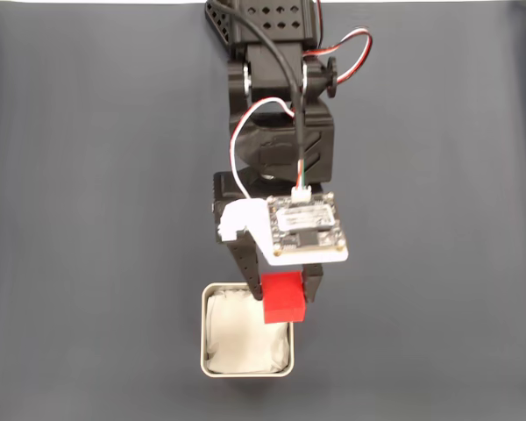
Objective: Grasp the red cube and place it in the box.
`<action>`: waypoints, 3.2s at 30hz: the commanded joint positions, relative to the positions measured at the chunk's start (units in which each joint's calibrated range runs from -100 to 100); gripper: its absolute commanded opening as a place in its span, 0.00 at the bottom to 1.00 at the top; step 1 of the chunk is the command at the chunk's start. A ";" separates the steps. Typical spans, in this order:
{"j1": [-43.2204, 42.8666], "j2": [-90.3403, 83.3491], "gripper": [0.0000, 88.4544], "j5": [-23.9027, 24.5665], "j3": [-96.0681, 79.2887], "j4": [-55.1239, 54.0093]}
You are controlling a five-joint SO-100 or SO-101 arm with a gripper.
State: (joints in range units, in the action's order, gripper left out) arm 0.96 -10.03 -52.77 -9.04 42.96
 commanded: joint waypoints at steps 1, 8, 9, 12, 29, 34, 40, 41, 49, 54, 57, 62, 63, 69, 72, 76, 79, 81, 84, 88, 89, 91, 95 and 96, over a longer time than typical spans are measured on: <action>1.17 0.33 0.07 0.05 3.93 -1.24; 2.37 3.10 0.07 0.00 5.39 -2.80; 2.52 3.44 0.07 0.00 5.57 -2.80; 2.94 4.48 0.07 -0.10 5.76 -3.37; 4.43 7.34 0.07 -0.54 6.76 -4.84; 4.36 7.43 0.07 -0.54 6.76 -4.84; 4.08 7.34 0.07 -0.68 6.30 -5.17; 4.08 7.34 0.07 -0.73 6.21 -5.17; 4.08 7.26 0.07 -0.83 6.21 -5.17; 4.08 7.26 0.12 -0.54 6.03 -5.17; 4.08 7.08 0.34 0.54 5.85 -5.42; 4.08 6.91 0.51 1.03 5.76 -5.66; 4.08 6.91 0.52 1.17 5.76 -5.75; 3.94 6.39 0.56 1.32 5.21 -6.73; 3.94 6.22 0.56 1.17 5.03 -7.06; 4.01 5.87 0.56 1.07 4.66 -7.30; 4.01 5.61 0.56 1.03 4.39 -7.47; 4.08 5.44 0.56 1.03 4.02 -7.71; 4.08 5.18 0.56 1.03 3.84 -7.71; 3.94 4.92 0.56 1.07 3.75 -7.80; 3.94 4.83 0.56 1.03 3.66 -7.80; 3.94 4.66 0.56 1.03 3.38 -8.04; 3.94 4.22 0.56 1.03 2.84 -8.21; 3.94 4.14 0.56 1.03 2.65 -8.29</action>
State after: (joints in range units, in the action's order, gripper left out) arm 4.82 -1.69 -51.99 -6.51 35.96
